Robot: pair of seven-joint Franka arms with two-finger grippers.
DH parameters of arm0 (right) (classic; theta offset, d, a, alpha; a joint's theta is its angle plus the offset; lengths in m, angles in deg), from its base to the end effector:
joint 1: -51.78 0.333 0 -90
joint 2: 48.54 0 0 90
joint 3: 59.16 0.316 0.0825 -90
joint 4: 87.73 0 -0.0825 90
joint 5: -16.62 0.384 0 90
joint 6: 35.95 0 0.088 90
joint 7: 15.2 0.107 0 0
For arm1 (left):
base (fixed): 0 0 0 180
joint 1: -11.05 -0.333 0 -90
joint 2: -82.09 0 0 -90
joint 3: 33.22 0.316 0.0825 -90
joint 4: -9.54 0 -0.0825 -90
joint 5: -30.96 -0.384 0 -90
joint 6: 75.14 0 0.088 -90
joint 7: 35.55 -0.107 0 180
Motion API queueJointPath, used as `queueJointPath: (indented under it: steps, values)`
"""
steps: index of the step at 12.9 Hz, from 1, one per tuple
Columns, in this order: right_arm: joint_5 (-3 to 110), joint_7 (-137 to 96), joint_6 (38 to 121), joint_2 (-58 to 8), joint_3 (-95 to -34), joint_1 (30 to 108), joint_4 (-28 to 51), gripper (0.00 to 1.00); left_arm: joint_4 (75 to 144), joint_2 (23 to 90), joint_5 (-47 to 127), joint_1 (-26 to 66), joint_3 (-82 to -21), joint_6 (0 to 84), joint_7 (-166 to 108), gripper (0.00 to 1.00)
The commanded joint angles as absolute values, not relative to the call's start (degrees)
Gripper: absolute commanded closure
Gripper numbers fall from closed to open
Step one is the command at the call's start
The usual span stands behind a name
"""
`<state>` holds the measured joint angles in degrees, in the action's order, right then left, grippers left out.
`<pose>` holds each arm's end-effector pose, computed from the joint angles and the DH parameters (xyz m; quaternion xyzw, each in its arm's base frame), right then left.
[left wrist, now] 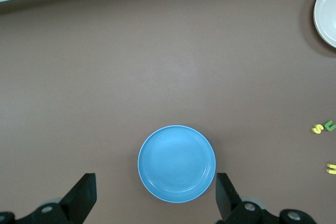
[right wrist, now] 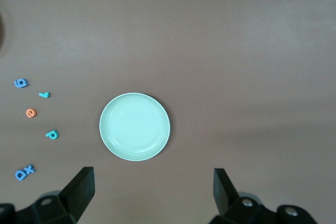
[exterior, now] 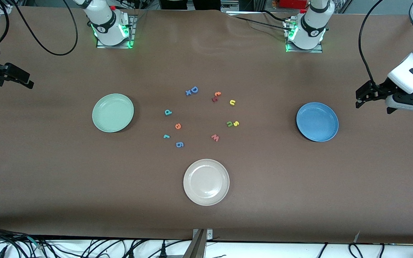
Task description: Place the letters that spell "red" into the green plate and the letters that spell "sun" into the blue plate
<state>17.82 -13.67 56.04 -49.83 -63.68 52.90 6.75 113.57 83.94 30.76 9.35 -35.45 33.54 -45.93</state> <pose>0.5483 -0.0309 0.6029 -0.9989 0.0435 0.0103 0.0115 0.5645 -0.0052 0.5548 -0.9938 0.0954 -0.0563 0.0072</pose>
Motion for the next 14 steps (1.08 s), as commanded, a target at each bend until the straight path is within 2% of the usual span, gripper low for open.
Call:
queueJointPath:
  steps: [1,4,14]
  values:
    - [16.97,-13.01,57.30,-50.48,-64.08,53.54,7.81,0.00,109.75,81.75,31.31,8.50,-35.77,32.26,-46.45,0.00]
    - [16.80,-13.09,57.31,-50.48,-64.08,53.54,7.63,0.00,107.54,80.34,31.66,8.68,-35.86,32.26,-45.93,0.00]
    - [16.97,-13.09,57.13,-50.48,-63.99,53.54,7.54,0.00,107.36,79.28,31.57,8.50,-35.86,32.17,-46.10,0.00]
